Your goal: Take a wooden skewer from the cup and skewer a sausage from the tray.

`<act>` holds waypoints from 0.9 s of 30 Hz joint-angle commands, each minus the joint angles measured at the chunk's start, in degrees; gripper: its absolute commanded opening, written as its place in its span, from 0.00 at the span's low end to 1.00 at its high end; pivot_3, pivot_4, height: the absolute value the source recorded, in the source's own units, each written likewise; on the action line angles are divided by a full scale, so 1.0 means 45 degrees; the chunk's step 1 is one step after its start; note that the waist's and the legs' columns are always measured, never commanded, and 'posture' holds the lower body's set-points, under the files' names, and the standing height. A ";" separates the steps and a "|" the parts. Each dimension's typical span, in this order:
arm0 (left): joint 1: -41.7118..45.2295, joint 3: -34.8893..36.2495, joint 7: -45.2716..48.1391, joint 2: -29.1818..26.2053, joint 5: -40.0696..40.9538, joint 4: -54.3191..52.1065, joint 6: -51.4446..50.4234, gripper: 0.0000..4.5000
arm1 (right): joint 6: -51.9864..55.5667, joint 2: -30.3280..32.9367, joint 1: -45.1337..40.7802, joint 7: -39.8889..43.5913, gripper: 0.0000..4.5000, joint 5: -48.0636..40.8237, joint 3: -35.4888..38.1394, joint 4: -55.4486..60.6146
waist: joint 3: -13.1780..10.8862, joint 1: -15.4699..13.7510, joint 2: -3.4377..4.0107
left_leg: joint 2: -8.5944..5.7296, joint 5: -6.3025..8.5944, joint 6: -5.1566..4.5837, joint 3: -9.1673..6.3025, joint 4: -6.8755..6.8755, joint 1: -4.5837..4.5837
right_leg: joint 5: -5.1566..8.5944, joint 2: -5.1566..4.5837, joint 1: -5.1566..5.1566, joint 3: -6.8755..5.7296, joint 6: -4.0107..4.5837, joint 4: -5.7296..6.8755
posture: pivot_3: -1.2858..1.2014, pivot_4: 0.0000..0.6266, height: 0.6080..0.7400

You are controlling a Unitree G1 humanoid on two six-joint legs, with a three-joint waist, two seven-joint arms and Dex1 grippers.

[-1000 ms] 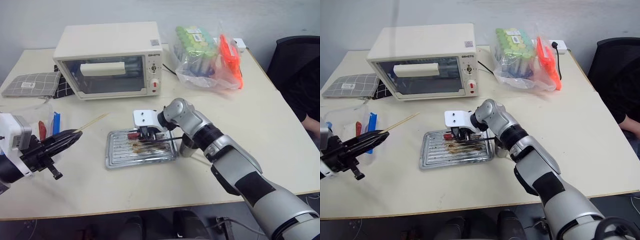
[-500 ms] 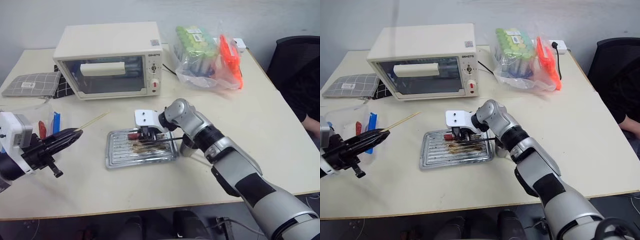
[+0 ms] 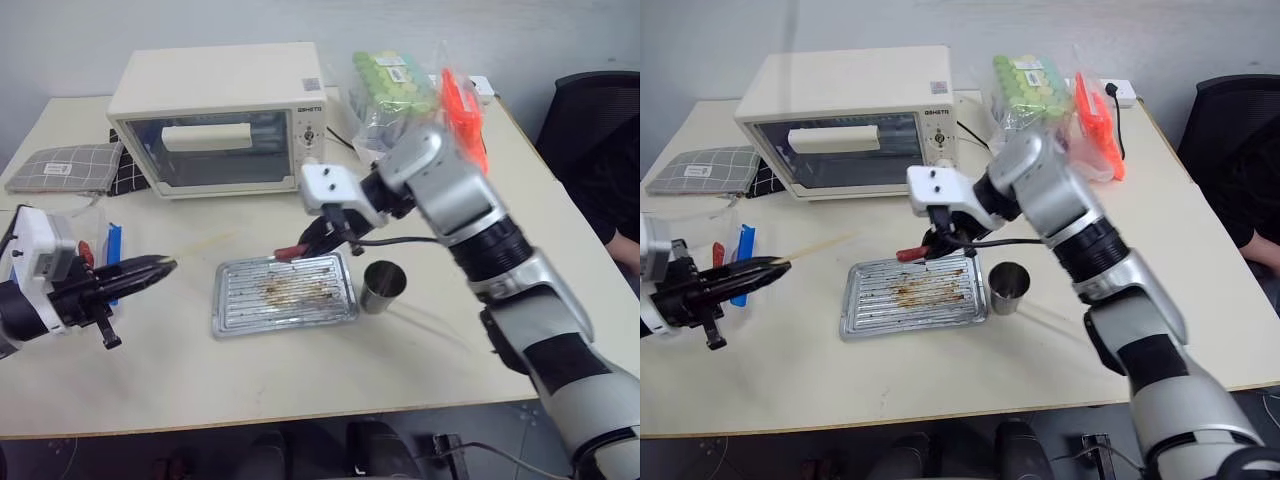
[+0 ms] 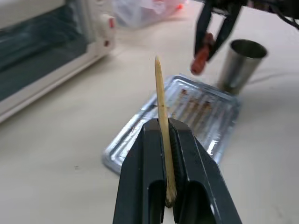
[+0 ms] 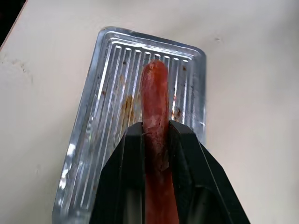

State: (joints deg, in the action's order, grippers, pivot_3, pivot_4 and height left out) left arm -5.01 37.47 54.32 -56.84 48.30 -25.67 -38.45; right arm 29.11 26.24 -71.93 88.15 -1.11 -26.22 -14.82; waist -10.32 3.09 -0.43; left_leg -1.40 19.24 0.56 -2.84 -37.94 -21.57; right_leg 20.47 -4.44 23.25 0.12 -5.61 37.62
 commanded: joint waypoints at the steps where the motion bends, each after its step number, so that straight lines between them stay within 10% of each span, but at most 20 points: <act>1: 0.0380 -0.1000 0.1144 -0.0466 0.0567 -0.0642 -0.0082 0.00 | 0.0690 0.1301 -0.0546 0.0968 0.16 -0.1391 0.0049 0.1413 | 0.0000 -0.0007 0.0001 | 0.0000 0.0000 0.0000 0.0004 0.0000 -0.0001 | 0.0000 0.0000 0.0001 0.0003 0.0000 -0.0001 | 0.52 0.24 1.00; 27: 0.4632 -0.4008 0.1945 -0.0576 -0.0371 0.0746 0.0295 0.00 | 0.2630 0.3495 0.0244 0.0409 0.16 -0.3135 0.0129 0.4487 | -0.0003 -0.0059 0.0003 | -0.0005 0.0002 -0.0001 0.0024 -0.0020 -0.0027 | 0.0003 0.0000 0.0058 0.0008 0.0004 0.0022 | 0.52 0.24 1.00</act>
State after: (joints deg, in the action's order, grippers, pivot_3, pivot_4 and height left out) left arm 15.13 19.08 62.80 -59.30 46.77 -21.59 -37.90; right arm 40.55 40.94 -70.45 88.21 -14.56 -26.62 3.35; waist -10.33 2.82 -0.42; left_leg -1.42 19.25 0.56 -2.73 -38.03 -21.69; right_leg 20.48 -4.44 23.52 0.15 -5.59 37.72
